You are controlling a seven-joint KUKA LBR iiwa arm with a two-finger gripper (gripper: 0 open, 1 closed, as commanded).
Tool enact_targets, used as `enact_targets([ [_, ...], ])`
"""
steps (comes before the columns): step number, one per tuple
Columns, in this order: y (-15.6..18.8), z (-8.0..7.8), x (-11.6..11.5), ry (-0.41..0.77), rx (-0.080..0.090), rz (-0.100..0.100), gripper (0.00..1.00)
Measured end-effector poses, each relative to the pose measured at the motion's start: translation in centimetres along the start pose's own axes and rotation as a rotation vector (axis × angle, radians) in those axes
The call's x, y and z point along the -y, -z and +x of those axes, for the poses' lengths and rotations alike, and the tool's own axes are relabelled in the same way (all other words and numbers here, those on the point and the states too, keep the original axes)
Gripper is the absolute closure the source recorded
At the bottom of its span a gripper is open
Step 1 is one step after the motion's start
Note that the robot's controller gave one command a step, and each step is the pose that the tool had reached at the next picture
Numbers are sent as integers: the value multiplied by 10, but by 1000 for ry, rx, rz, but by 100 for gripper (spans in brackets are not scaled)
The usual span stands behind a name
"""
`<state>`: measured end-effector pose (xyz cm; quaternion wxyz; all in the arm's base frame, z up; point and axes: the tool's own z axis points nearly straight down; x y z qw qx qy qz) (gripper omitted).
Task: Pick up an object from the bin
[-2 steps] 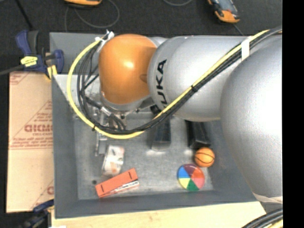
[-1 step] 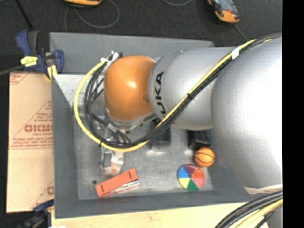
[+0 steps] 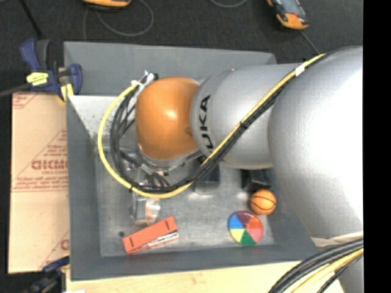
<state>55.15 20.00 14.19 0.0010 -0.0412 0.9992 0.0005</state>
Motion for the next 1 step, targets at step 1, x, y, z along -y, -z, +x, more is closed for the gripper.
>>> enact_targets([
  [1,34,-20,22,95,-4,1,0],
])
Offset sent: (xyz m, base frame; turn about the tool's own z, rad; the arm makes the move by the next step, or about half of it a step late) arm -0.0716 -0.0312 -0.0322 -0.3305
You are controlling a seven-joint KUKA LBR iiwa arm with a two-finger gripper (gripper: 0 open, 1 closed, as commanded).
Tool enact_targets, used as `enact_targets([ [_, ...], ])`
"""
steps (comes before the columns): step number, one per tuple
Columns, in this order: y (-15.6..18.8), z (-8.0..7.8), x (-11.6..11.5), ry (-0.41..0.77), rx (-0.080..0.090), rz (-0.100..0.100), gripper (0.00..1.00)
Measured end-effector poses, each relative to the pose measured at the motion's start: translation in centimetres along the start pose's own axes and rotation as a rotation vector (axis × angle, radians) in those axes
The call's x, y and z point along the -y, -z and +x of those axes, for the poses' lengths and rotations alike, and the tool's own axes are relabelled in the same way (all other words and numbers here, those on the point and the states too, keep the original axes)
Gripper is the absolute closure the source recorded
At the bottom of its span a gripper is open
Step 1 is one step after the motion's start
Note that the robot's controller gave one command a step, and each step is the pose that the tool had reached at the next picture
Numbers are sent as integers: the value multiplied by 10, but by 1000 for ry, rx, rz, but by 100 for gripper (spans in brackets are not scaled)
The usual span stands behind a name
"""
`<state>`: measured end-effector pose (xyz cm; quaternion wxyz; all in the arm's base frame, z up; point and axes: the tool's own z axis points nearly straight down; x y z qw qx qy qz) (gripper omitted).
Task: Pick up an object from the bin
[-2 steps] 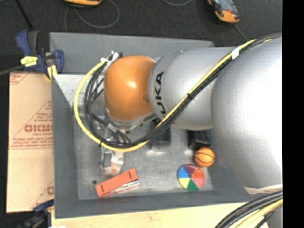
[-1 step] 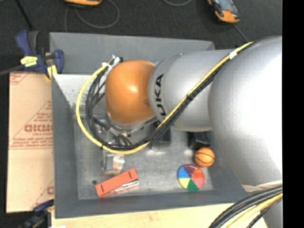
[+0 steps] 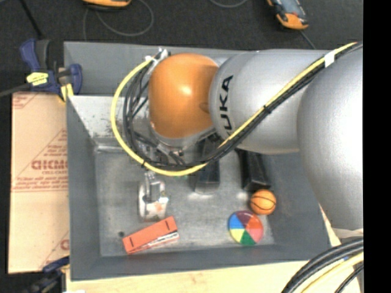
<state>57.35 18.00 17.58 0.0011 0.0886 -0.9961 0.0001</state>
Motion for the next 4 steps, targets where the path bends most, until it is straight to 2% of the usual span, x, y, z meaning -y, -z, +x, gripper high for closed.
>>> enact_targets([
  [1,-11,34,0,63,19,0,0],
  [2,-48,56,37,245,8,-4,0],
  [3,-80,57,78,-10,86,-3,100],
  [4,-86,62,78,-11,68,-2,0],
])
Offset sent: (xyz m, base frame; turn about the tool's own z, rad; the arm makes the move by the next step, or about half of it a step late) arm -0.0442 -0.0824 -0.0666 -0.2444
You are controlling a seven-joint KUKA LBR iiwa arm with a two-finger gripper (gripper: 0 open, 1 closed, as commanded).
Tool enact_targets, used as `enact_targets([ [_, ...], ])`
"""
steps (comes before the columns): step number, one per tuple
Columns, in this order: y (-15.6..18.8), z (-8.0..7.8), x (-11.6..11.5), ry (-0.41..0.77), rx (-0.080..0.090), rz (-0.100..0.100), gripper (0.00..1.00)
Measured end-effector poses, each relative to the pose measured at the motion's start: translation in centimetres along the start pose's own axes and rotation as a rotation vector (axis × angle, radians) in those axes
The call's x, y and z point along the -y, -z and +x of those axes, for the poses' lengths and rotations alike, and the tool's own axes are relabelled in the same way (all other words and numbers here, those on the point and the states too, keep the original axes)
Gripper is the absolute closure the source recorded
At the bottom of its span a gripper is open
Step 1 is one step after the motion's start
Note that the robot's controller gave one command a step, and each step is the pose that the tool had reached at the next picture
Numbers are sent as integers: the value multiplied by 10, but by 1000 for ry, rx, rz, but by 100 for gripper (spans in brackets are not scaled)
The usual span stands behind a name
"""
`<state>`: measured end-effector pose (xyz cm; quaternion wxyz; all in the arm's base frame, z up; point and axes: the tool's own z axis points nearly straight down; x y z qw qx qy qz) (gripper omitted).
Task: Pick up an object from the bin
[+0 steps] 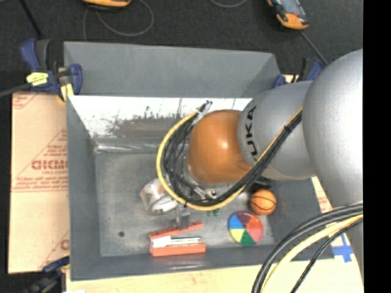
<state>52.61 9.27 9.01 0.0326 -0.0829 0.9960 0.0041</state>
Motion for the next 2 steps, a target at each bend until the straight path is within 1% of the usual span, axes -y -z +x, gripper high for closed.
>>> enact_targets([
  [1,5,-5,1,-4,16,0,100],
  [2,-1,2,0,-3,-5,1,0],
])
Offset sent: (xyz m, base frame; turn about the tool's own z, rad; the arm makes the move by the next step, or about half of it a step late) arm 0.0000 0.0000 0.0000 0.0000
